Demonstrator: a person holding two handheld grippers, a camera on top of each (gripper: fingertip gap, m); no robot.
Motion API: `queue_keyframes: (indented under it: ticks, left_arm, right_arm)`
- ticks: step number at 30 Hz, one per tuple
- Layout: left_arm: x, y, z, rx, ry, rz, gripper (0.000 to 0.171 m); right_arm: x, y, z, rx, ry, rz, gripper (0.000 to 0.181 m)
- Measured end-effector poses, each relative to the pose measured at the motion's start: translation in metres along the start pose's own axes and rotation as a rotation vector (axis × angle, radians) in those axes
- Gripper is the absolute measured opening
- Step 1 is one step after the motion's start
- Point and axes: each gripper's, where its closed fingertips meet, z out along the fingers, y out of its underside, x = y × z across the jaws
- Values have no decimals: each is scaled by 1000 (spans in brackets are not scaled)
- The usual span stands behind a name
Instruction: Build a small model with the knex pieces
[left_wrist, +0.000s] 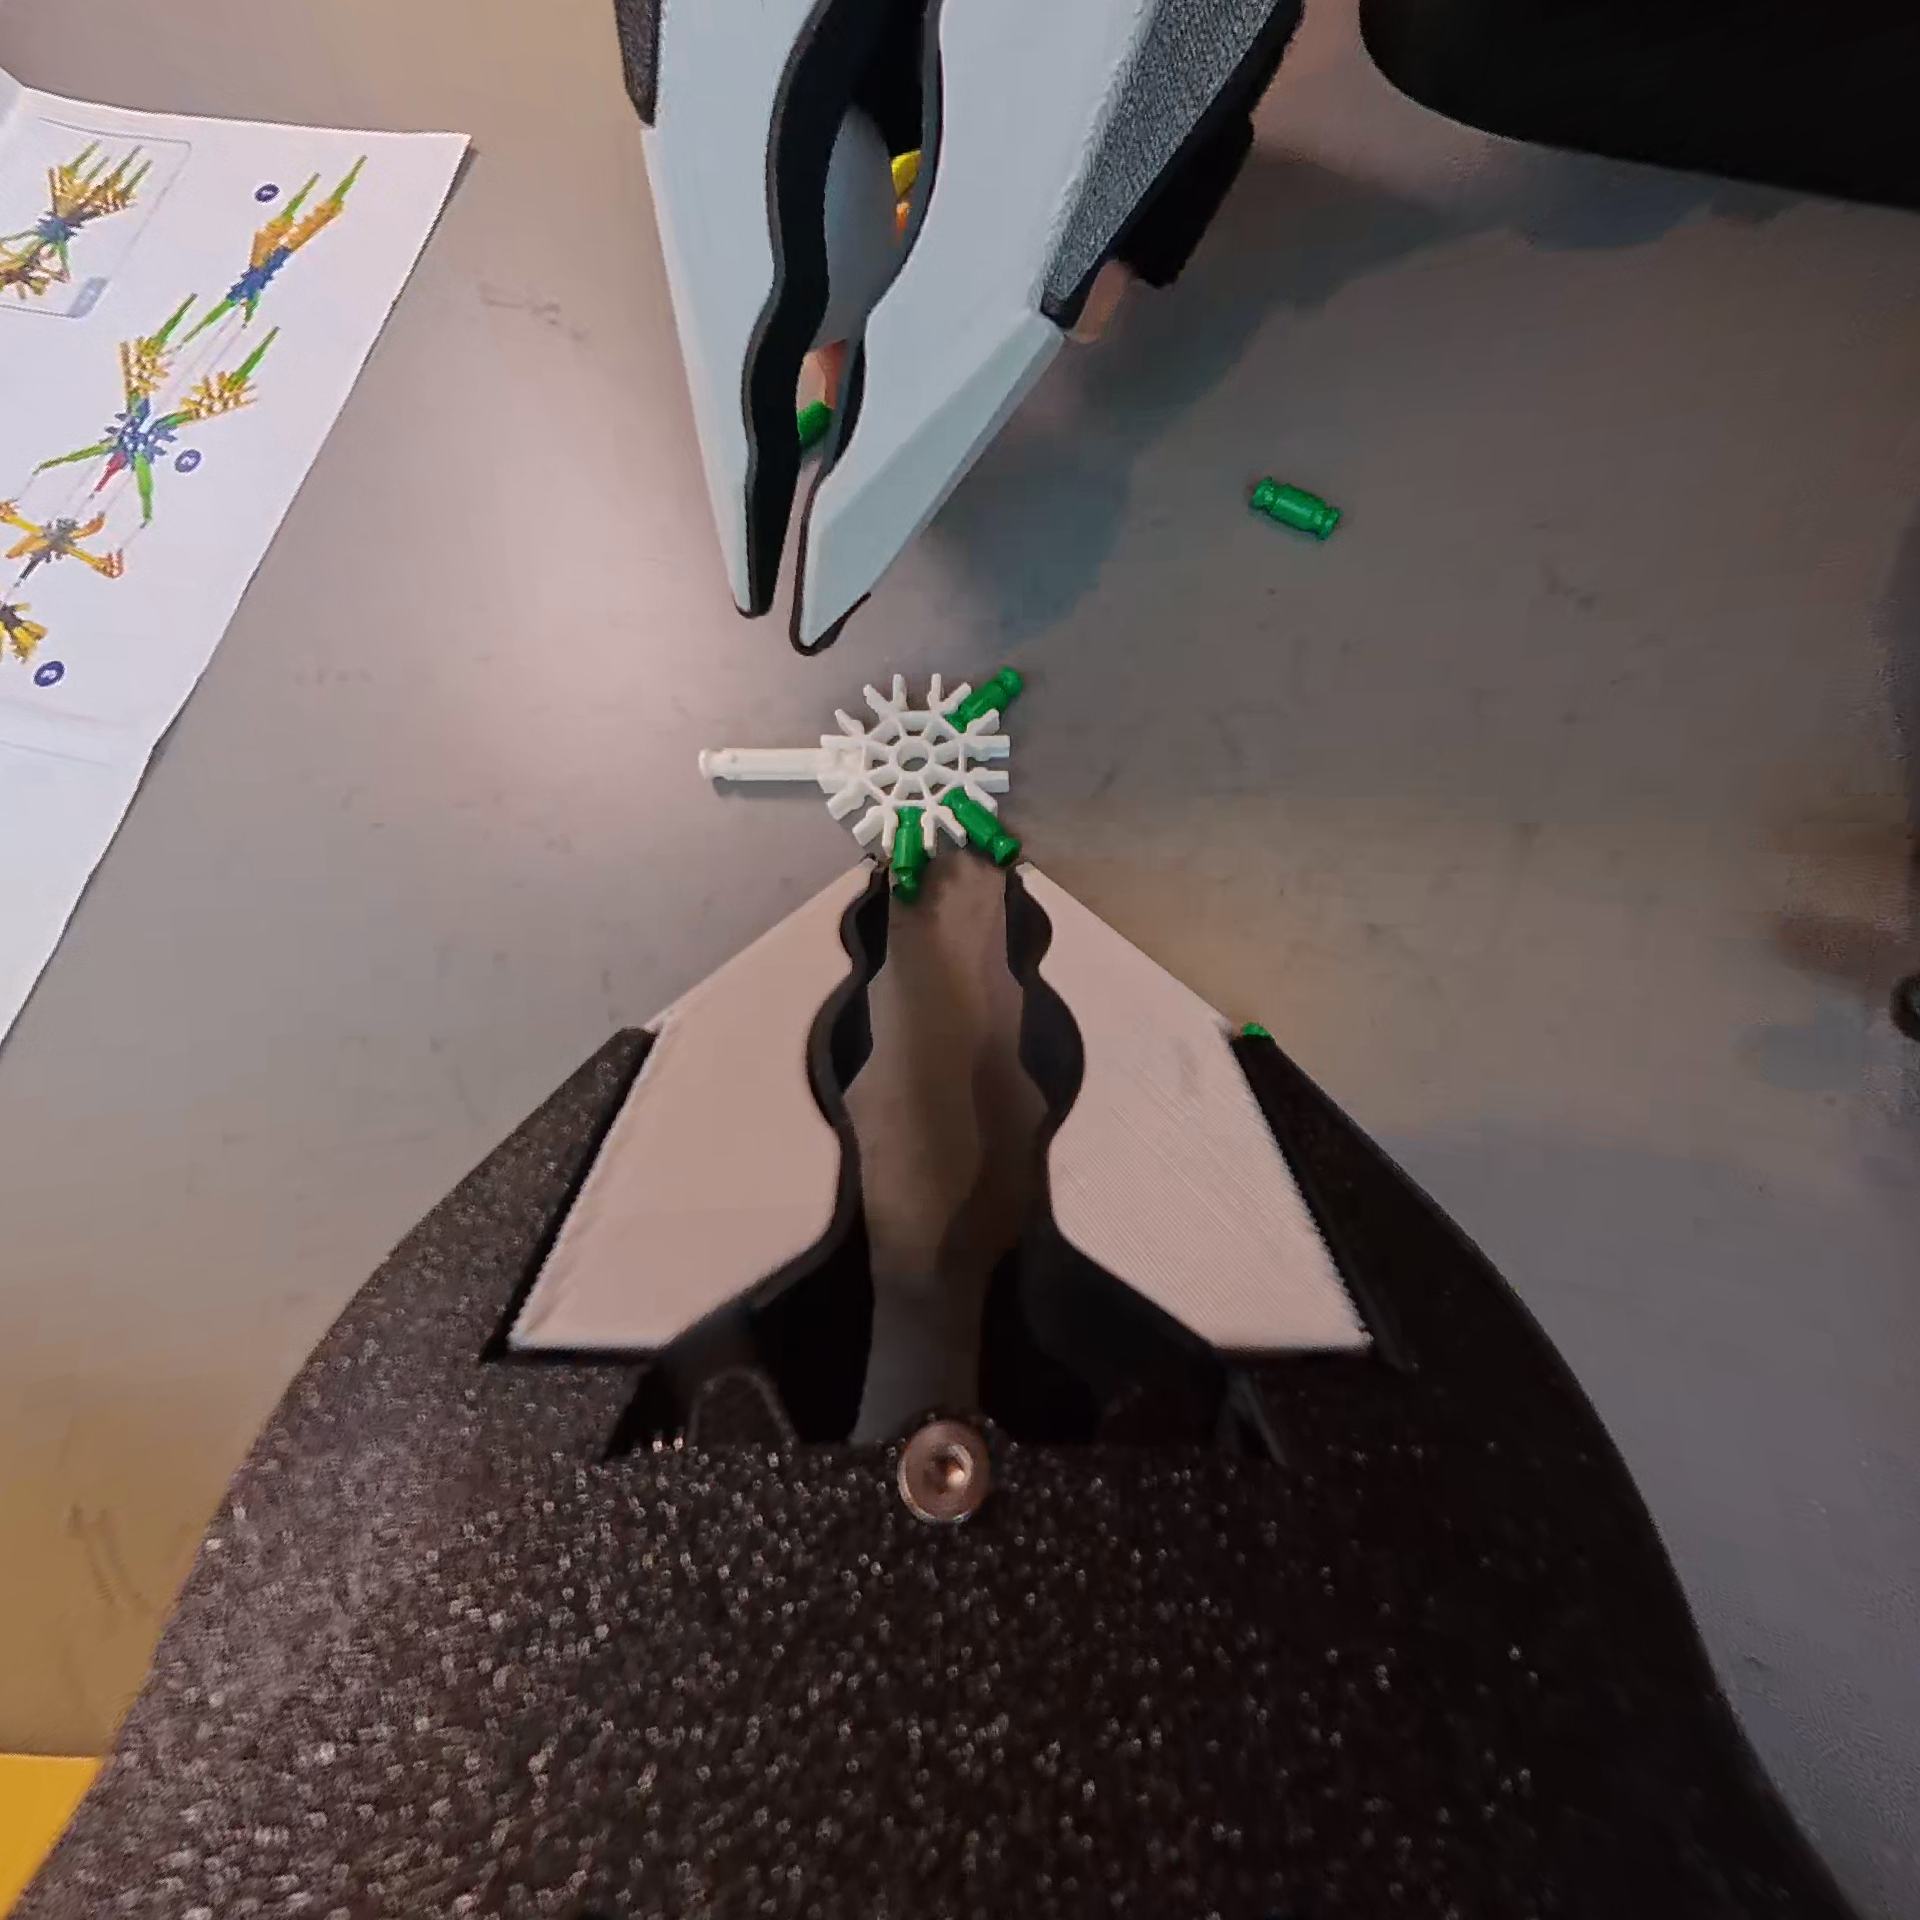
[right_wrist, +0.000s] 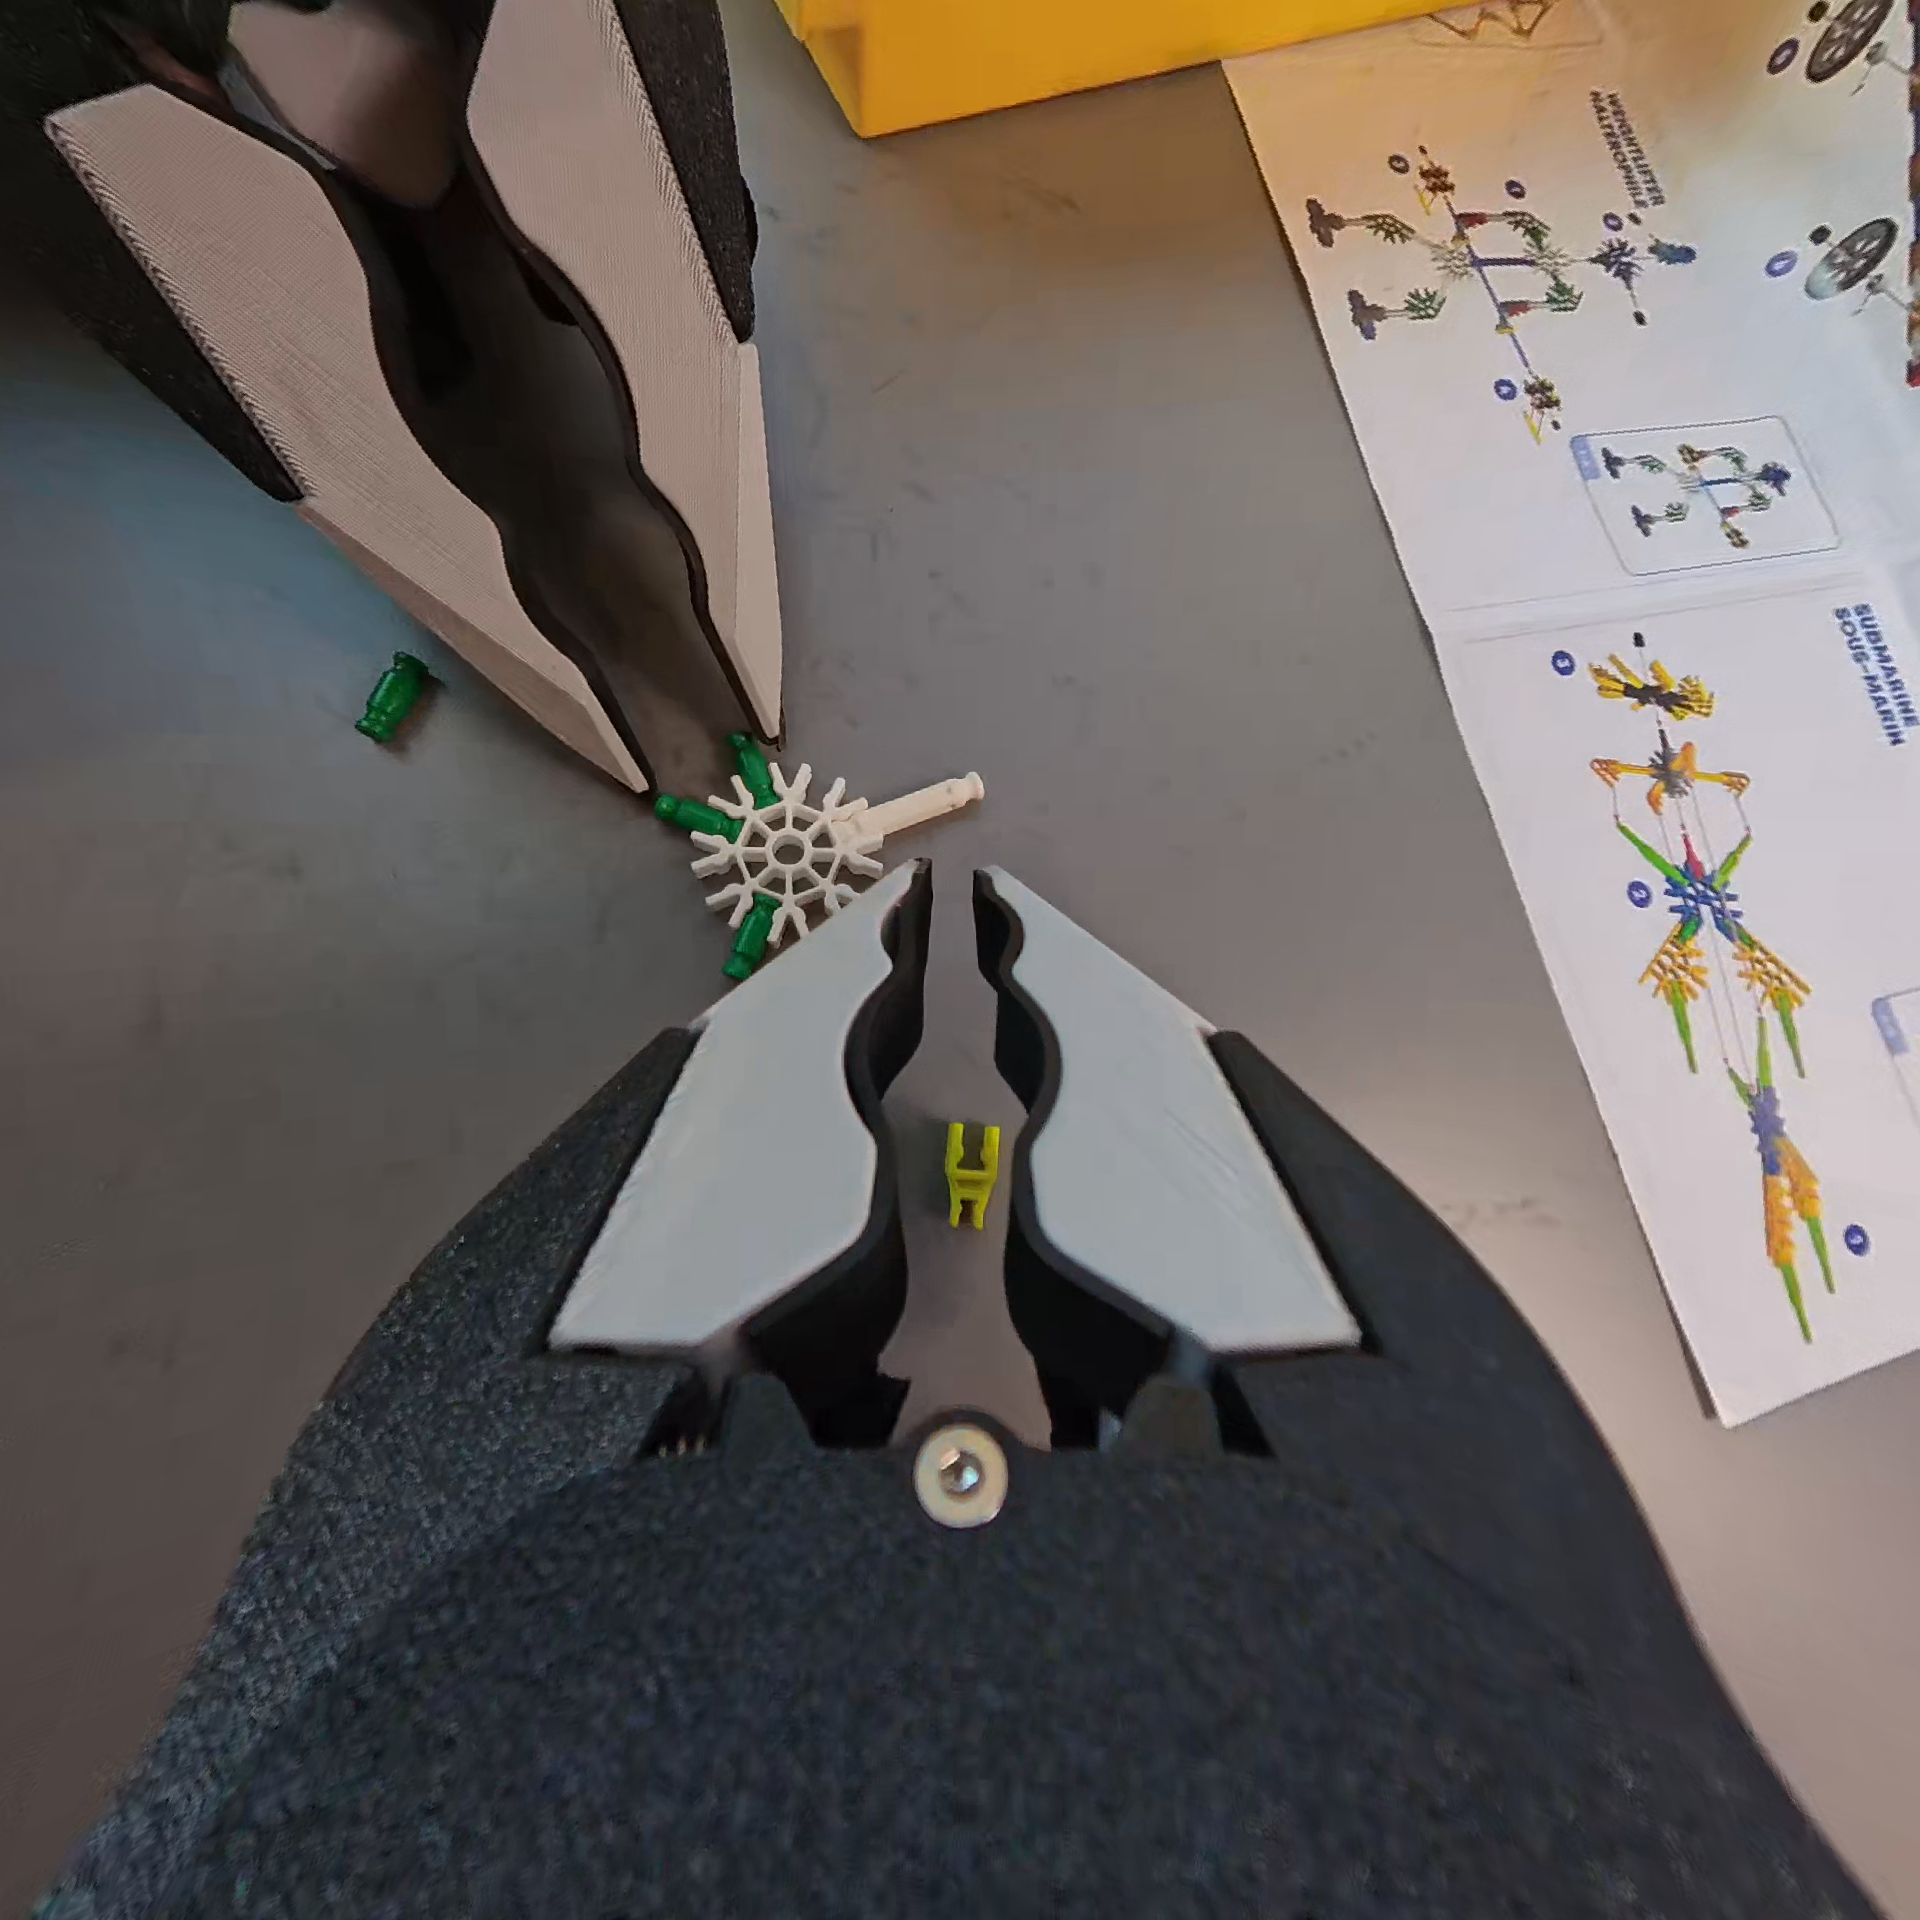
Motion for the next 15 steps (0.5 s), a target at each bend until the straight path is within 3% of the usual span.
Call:
queue_keyframes:
  ticks: [15]
  left_arm:
    - [-4,-1,0,28,23,-76,18]
  right_arm:
    - [-5,-4,4,34,-17,-23,0]
